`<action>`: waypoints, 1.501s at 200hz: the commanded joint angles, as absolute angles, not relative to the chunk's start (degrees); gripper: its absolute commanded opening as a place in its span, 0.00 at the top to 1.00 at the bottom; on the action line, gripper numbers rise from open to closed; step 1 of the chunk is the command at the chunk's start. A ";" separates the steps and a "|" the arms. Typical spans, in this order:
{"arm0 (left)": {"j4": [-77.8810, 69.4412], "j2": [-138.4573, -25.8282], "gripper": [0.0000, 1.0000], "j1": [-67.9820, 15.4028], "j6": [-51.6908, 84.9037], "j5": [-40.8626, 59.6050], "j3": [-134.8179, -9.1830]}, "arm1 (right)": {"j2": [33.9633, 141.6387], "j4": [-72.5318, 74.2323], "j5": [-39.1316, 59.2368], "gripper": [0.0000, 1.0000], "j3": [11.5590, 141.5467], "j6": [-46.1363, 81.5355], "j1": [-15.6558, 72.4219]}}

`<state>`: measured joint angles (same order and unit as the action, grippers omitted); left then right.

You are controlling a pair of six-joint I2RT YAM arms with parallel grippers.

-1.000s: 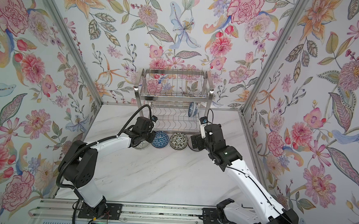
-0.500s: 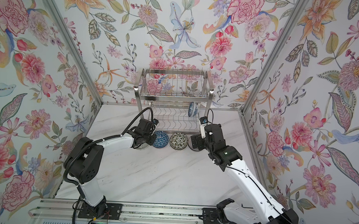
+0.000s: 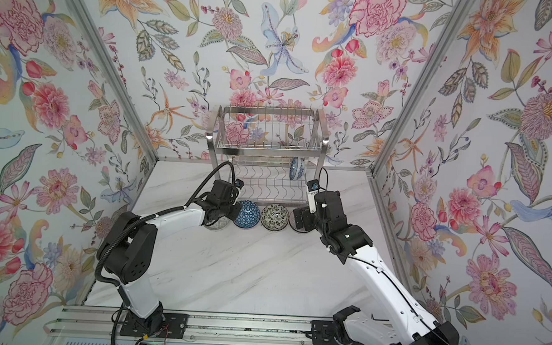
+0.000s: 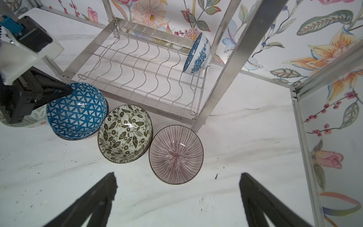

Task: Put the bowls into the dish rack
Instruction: 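Close the left gripper on the blue triangle-pattern bowl rim, then lift the bowl with the left gripper while the right gripper reaches toward it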

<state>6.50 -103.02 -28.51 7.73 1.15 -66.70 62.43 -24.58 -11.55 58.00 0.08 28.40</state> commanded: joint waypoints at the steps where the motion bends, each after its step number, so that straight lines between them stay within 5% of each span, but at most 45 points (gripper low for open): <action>1: 8.88 -101.98 1.00 -28.22 7.29 -0.26 -67.64 | 61.18 -24.52 -12.13 0.01 57.88 0.60 28.25; 79: 8.13 -96.06 1.00 -28.18 7.32 0.57 -71.10 | 59.15 -25.94 -10.02 0.01 60.48 3.43 29.63; 207: -8.20 -77.54 1.00 -33.30 17.47 3.72 -57.70 | 70.20 -11.38 -10.48 0.00 63.83 18.03 47.31; 300: -10.55 -68.61 1.00 -38.78 22.44 2.73 -50.87 | 75.54 -6.45 -14.42 0.30 62.40 28.20 48.49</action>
<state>-5.72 -72.47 -37.52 19.59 2.79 -51.94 74.19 -9.34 -12.73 62.22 24.93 47.66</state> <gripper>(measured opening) 0.092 0.739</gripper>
